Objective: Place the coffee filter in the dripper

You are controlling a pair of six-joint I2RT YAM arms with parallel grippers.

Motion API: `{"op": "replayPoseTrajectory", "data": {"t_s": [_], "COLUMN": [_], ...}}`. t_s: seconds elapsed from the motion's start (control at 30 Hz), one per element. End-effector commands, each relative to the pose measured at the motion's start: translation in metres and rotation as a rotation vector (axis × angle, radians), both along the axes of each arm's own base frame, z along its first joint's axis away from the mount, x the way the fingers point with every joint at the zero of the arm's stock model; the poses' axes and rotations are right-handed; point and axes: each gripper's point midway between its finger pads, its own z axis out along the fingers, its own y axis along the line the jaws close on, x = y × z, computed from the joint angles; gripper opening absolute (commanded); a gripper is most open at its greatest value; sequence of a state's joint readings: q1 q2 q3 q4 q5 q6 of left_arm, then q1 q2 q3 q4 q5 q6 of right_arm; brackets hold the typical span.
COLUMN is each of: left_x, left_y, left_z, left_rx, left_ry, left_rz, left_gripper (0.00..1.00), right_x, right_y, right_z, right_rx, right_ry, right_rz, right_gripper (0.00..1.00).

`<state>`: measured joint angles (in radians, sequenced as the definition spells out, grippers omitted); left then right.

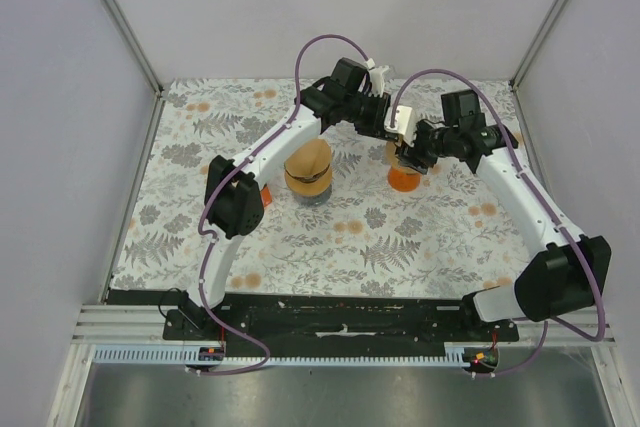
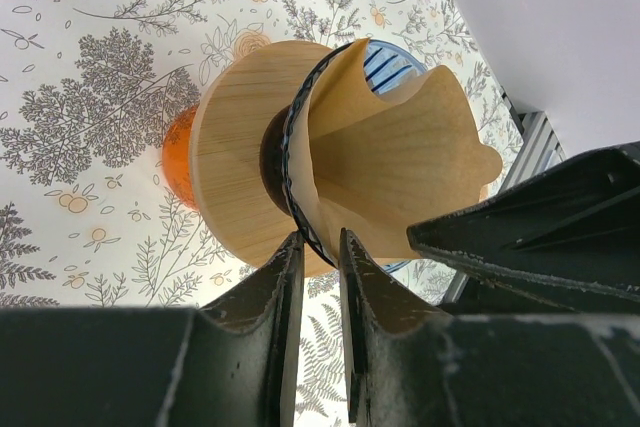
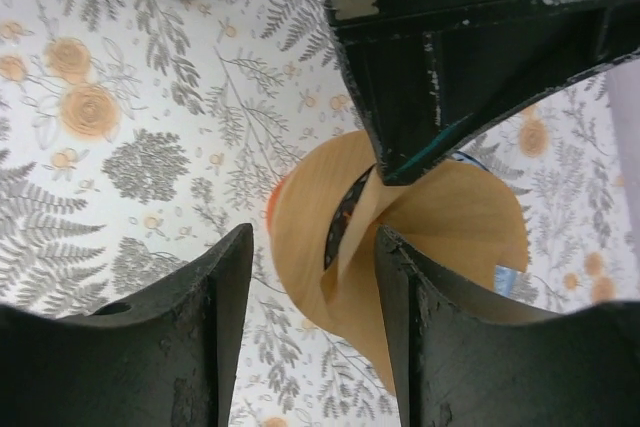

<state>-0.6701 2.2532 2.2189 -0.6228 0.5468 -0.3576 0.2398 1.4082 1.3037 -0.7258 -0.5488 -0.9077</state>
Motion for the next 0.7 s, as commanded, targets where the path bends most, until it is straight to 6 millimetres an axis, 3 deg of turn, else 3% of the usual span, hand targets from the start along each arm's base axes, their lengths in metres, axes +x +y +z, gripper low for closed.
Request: {"op": "replayPoseTrajectory", "data": {"t_s": [0.0, 0.1, 0.27, 0.47, 0.57, 0.67], "left_x": [-0.002, -0.001, -0.002, -0.002, -0.002, -0.002], "left_y": [-0.004, -0.003, -0.005, -0.005, -0.004, -0.003], "left_z": [0.032, 0.033, 0.034, 0.034, 0.032, 0.03], "left_rx": [-0.037, -0.037, -0.04, -0.039, -0.035, -0.029], "left_ry": [-0.083, -0.086, -0.087, -0.09, -0.087, -0.083], "left_rz": [-0.029, -0.027, -0.029, -0.031, -0.033, -0.034], "left_gripper": [0.26, 0.26, 0.26, 0.26, 0.26, 0.27], "right_x": [0.025, 0.026, 0.02, 0.016, 0.015, 0.014], "right_y": [-0.01, -0.012, -0.012, -0.013, -0.014, -0.014], "right_z": [0.003, -0.003, -0.015, -0.024, -0.025, -0.022], "right_rx": [-0.113, -0.129, -0.151, -0.162, -0.167, -0.162], "right_ry": [-0.139, -0.126, -0.104, -0.082, -0.078, -0.082], "right_rz": [0.043, 0.035, 0.053, 0.06, 0.058, 0.055], "right_gripper": [0.51, 0.36, 0.33, 0.13, 0.14, 0.32]}}
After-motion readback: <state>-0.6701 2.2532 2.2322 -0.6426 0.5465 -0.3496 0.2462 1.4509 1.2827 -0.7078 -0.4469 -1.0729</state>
